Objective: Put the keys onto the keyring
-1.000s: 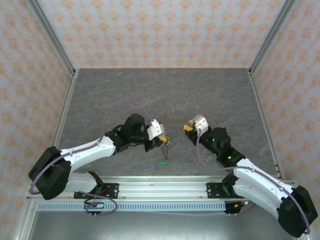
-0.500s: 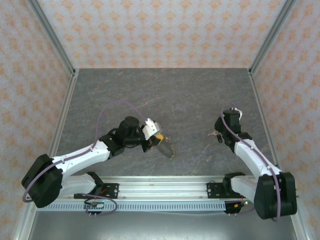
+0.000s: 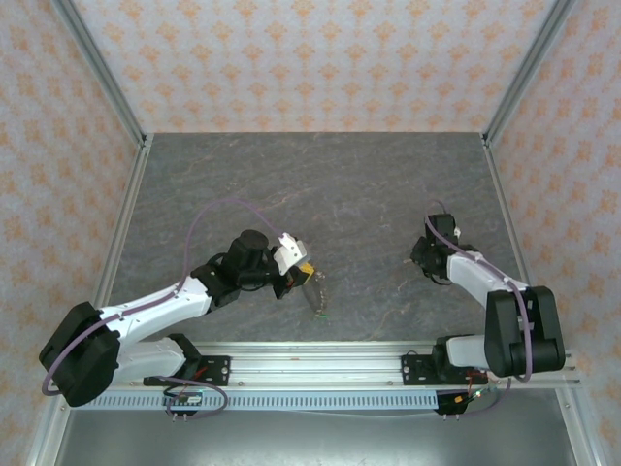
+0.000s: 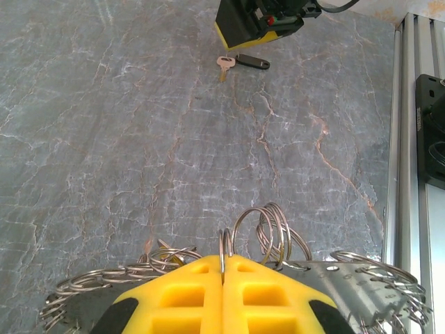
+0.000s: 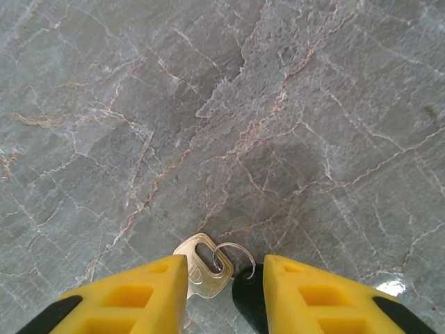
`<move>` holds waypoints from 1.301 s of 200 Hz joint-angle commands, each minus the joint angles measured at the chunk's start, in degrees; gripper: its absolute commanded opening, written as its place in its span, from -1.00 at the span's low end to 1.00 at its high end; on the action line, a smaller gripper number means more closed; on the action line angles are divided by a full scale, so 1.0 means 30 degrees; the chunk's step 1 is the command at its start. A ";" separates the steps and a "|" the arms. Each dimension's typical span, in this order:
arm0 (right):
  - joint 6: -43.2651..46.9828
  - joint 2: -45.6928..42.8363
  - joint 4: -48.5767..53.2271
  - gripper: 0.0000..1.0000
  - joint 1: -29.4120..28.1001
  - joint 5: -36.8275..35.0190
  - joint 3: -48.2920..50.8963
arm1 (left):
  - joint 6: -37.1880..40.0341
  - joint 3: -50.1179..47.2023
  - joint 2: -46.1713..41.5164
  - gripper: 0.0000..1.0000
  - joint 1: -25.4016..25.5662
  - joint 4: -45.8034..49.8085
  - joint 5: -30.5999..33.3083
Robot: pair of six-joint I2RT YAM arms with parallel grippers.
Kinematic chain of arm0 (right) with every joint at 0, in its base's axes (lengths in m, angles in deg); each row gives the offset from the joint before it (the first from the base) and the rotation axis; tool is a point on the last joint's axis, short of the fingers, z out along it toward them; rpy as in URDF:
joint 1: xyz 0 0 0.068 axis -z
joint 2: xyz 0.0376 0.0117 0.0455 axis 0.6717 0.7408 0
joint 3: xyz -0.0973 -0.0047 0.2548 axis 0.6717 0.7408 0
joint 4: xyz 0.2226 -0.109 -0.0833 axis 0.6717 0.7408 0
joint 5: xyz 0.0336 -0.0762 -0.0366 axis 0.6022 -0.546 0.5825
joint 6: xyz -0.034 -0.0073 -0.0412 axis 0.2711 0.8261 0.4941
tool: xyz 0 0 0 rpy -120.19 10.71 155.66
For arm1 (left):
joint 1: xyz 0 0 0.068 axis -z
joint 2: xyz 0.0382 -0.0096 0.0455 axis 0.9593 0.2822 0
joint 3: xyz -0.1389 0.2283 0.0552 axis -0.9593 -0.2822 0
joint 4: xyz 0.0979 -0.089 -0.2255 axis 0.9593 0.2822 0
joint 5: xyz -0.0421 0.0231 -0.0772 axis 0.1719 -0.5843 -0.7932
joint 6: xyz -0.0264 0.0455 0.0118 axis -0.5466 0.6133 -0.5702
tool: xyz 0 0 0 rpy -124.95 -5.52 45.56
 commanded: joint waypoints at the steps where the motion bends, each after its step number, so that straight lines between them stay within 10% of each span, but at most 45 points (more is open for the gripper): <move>1: -0.0301 0.0700 0.0379 -0.32 0.0229 0.0130 -0.0748 | -0.0029 0.0060 -0.0106 -1.00 0.0103 -0.0486 0.0046; 260: -0.0321 0.0050 0.0110 -0.77 0.0240 0.1072 0.0246 | -0.0871 0.0506 -0.1711 -1.00 0.0103 0.1406 0.0650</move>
